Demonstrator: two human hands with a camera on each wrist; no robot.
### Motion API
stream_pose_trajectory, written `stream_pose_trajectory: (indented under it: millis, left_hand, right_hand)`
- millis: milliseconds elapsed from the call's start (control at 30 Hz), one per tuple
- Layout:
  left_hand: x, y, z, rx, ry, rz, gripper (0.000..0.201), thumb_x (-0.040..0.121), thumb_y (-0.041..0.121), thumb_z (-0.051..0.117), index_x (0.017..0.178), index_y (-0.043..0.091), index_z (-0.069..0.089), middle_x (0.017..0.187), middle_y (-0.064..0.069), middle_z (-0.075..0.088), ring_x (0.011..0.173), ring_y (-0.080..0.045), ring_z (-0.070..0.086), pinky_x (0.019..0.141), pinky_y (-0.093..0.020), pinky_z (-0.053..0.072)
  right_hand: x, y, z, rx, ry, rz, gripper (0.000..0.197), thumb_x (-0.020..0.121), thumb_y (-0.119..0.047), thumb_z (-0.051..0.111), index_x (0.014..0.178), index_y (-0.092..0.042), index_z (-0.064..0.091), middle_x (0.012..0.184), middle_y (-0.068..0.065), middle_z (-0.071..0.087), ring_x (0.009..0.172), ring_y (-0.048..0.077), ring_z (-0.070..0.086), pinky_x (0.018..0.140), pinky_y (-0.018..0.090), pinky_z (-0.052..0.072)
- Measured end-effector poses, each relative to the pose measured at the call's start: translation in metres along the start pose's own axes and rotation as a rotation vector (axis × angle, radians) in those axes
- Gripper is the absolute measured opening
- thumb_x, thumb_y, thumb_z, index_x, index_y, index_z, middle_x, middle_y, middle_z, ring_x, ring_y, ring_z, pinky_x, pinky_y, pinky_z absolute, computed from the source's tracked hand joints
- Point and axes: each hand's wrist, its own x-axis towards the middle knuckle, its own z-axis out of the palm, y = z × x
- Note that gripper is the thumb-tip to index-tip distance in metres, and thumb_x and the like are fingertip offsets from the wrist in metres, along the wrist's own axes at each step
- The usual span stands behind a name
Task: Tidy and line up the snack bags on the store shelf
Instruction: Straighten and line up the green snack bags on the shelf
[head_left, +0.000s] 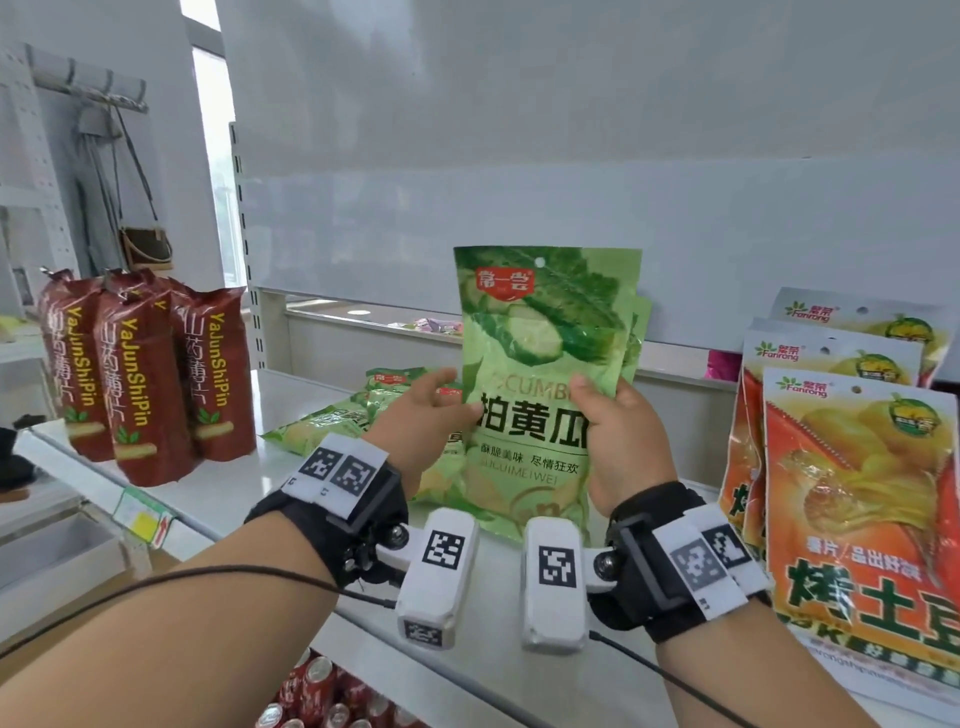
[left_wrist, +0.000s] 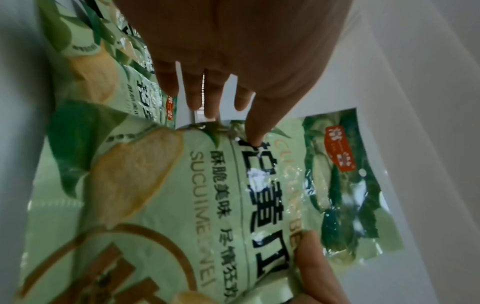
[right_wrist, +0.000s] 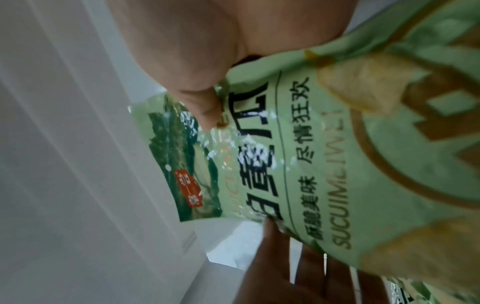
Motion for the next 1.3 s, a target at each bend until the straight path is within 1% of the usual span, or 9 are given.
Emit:
stream_pose_trajectory:
  millis: [233, 467, 600, 733, 867, 967, 1167, 1233, 1300]
  left_hand:
    - [0.005, -0.014, -0.003, -0.122, 0.046, -0.068, 0.007, 0.086, 0.01, 0.067, 0.091, 0.015, 0.065, 0.072, -0.004, 0.063, 0.057, -0.015, 0.053, 0.054, -0.028, 0.046]
    - [0.017, -0.035, -0.02, -0.006, 0.199, -0.199, 0.051, 0.082, 0.015, 0.07, 0.129, 0.01, 0.049, 0.111, -0.016, 0.066, 0.089, -0.032, 0.066, 0.08, -0.047, 0.055]
    - [0.019, -0.034, -0.024, 0.283, 0.354, -0.161, 0.08, 0.081, 0.024, 0.07, 0.148, 0.017, 0.026, 0.147, -0.018, 0.032, 0.123, -0.04, 0.046, 0.098, -0.05, 0.044]
    - [0.02, -0.029, -0.024, 0.281, 0.363, -0.056, 0.043, 0.083, 0.026, 0.066, 0.124, 0.027, 0.052, 0.135, -0.009, 0.042, 0.105, -0.039, 0.058, 0.085, -0.047, 0.053]
    - [0.026, -0.025, -0.018, 0.146, 0.291, 0.074, 0.014, 0.087, 0.023, 0.062, 0.082, 0.034, 0.057, 0.099, 0.004, 0.062, 0.067, -0.011, 0.055, 0.055, -0.026, 0.042]
    - [0.033, -0.024, -0.01, 0.124, 0.227, 0.083, 0.013, 0.087, 0.024, 0.062, 0.08, 0.035, 0.06, 0.084, 0.012, 0.062, 0.066, -0.004, 0.054, 0.055, -0.02, 0.037]
    - [0.049, -0.021, 0.012, 0.09, 0.091, 0.078, 0.013, 0.087, 0.02, 0.061, 0.08, 0.031, 0.061, 0.082, 0.008, 0.062, 0.074, -0.011, 0.056, 0.07, -0.028, 0.047]
    - [0.054, -0.019, 0.02, 0.076, 0.051, 0.089, 0.011, 0.088, 0.02, 0.06, 0.089, 0.031, 0.062, 0.089, 0.01, 0.063, 0.081, -0.011, 0.058, 0.076, -0.031, 0.05]
    - [0.058, -0.014, 0.03, 0.05, 0.027, 0.098, 0.021, 0.09, 0.021, 0.059, 0.11, 0.026, 0.062, 0.096, 0.012, 0.061, 0.083, -0.009, 0.058, 0.079, -0.033, 0.052]
  right_hand:
    - [0.013, 0.004, -0.009, -0.134, 0.047, 0.036, 0.032, 0.088, -0.024, 0.062, 0.119, -0.017, 0.057, 0.125, 0.006, 0.06, 0.111, 0.023, 0.057, 0.095, 0.045, 0.047]
    - [0.045, 0.018, -0.03, -0.34, 0.261, 0.093, 0.037, 0.085, -0.018, 0.061, 0.12, -0.013, 0.051, 0.115, 0.006, 0.057, 0.081, 0.015, 0.056, 0.064, 0.029, 0.044]
    - [0.061, 0.029, -0.039, -0.441, 0.336, 0.124, 0.045, 0.084, -0.016, 0.061, 0.126, -0.01, 0.047, 0.119, 0.007, 0.055, 0.069, 0.009, 0.049, 0.054, 0.024, 0.033]
    - [0.075, 0.036, -0.041, -0.553, 0.321, 0.192, 0.053, 0.085, -0.015, 0.059, 0.133, -0.009, 0.039, 0.129, 0.01, 0.05, 0.085, 0.018, 0.047, 0.062, 0.024, 0.035]
    - [0.084, 0.038, -0.037, -0.559, 0.314, 0.219, 0.053, 0.087, -0.013, 0.057, 0.136, -0.006, 0.037, 0.13, 0.011, 0.05, 0.098, 0.022, 0.049, 0.077, 0.026, 0.037]
    - [0.09, 0.04, -0.035, -0.56, 0.312, 0.175, 0.038, 0.086, -0.018, 0.057, 0.122, -0.006, 0.055, 0.116, 0.01, 0.063, 0.099, 0.026, 0.061, 0.084, 0.031, 0.048]
    - [0.085, 0.038, -0.04, -0.494, 0.336, 0.034, 0.017, 0.096, -0.023, 0.047, 0.085, -0.017, 0.058, 0.085, 0.006, 0.063, 0.06, 0.011, 0.053, 0.039, 0.017, 0.037]
    - [0.079, 0.033, -0.04, -0.422, 0.339, 0.009, 0.019, 0.097, -0.023, 0.047, 0.082, -0.019, 0.059, 0.095, 0.014, 0.068, 0.072, 0.028, 0.064, 0.047, 0.021, 0.05]
    - [0.073, 0.025, -0.042, -0.355, 0.339, -0.004, 0.019, 0.096, -0.023, 0.047, 0.087, -0.017, 0.063, 0.102, 0.021, 0.067, 0.08, 0.038, 0.066, 0.064, 0.043, 0.057]
